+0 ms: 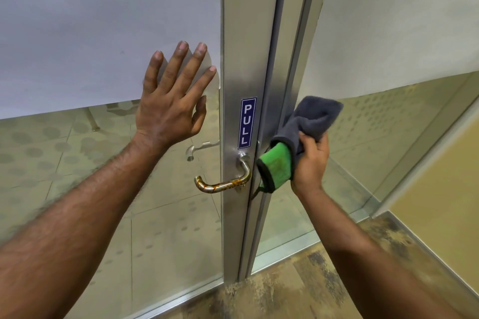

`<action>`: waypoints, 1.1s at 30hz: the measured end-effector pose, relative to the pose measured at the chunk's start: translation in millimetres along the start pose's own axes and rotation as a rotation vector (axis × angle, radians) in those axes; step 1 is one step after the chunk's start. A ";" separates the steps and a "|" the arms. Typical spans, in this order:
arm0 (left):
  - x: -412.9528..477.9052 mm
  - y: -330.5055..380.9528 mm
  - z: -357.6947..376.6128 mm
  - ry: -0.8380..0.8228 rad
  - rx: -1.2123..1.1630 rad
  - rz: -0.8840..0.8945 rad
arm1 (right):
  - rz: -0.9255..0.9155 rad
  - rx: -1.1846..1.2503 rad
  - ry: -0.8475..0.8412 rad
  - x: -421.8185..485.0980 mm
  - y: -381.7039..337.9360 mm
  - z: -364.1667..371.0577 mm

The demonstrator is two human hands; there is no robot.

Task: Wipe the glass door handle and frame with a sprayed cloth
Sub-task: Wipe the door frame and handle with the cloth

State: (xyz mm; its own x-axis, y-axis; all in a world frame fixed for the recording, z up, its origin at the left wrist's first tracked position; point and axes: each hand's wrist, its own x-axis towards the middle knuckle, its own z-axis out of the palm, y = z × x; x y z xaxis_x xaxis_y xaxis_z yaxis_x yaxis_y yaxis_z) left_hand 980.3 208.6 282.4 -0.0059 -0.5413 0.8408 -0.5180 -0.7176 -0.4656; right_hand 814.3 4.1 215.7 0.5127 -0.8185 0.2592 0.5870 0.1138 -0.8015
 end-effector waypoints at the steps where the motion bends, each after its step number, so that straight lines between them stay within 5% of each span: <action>1: -0.4 -0.1 0.1 -0.001 0.002 -0.001 | 0.060 0.033 0.011 0.8 2.5 -8.0; 10: -0.7 1.4 -0.6 -0.015 0.002 -0.007 | 0.523 0.217 0.017 -23.8 17.8 -51.1; 22: 1.1 3.1 -3.1 -0.017 -0.035 -0.023 | 0.718 0.134 -0.043 -48.2 47.8 -72.1; 33: -43.2 24.8 7.3 -0.086 -0.023 -0.039 | 0.317 -0.304 -0.258 -48.2 71.0 -44.3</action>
State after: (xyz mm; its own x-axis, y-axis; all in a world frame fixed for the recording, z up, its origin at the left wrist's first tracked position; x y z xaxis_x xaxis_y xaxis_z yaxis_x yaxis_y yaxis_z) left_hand 974.0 211.0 232.4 0.0870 -0.5496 0.8309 -0.5360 -0.7288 -0.4260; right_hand 803.5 26.7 122.3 0.7968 -0.6000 0.0718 0.1885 0.1338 -0.9729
